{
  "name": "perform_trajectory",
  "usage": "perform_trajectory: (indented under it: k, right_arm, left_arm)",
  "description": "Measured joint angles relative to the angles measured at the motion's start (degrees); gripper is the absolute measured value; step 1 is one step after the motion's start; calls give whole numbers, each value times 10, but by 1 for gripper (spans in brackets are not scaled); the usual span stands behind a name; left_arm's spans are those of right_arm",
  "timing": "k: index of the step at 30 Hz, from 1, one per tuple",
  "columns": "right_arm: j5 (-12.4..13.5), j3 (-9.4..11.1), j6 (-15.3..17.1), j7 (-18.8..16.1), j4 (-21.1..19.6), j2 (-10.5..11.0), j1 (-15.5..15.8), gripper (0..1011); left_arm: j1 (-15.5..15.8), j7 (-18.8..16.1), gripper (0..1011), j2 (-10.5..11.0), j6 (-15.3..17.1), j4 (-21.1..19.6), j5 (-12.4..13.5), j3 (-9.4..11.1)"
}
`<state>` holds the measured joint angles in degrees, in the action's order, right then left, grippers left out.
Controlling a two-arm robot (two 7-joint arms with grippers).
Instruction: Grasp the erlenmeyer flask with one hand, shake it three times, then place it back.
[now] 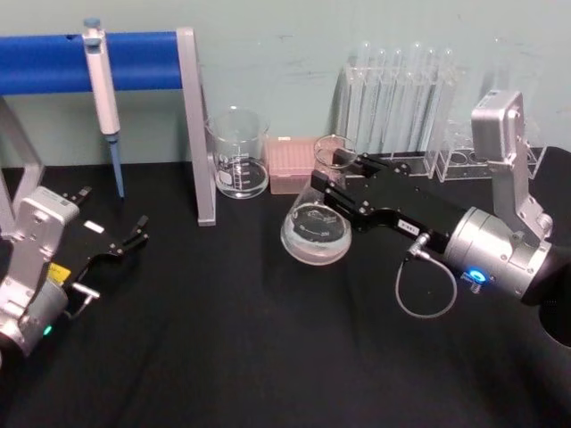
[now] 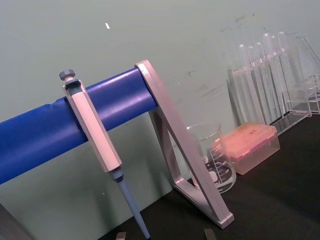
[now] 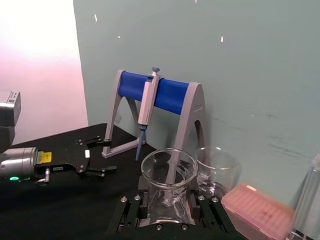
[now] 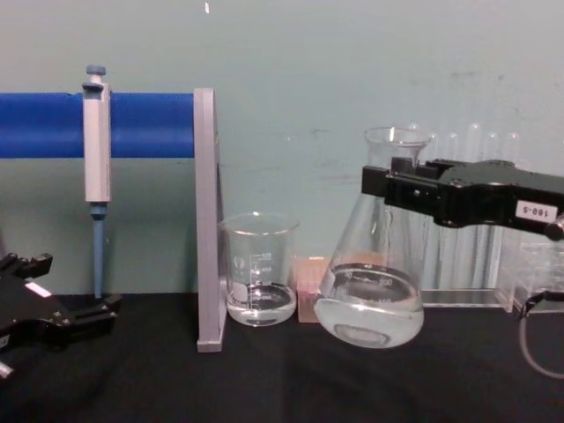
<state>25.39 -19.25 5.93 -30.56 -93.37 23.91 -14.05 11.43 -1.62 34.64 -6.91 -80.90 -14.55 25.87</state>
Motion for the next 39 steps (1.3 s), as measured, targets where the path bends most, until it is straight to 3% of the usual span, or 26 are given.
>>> perform_trajectory:
  k: [20, 39]
  right_arm:
    - [10, -40, -16, -13, 30, 24, -31, 449]
    - [30, -76, -56, -56, 91, 43, -53, 449]
  left_arm:
    - [0, 0, 1001, 0, 0, 0, 0, 0]
    - [0, 0, 1001, 0, 0, 0, 0, 0]
